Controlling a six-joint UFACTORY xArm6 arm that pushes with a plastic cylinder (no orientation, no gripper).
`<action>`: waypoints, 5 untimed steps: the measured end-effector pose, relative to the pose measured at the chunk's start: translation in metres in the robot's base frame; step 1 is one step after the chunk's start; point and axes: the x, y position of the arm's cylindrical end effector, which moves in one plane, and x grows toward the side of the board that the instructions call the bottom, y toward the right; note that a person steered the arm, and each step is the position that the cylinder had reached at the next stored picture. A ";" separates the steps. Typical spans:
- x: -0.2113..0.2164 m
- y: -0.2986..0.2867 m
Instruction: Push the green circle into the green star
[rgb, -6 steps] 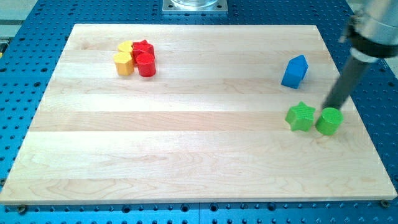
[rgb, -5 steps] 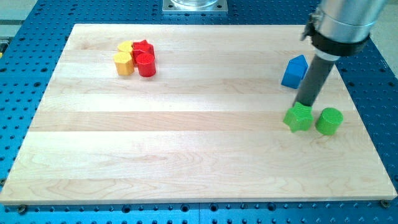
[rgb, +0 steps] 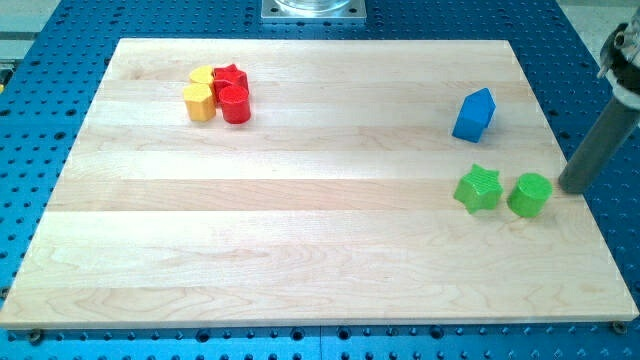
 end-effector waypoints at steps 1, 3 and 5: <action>0.002 -0.009; 0.000 -0.036; 0.001 -0.002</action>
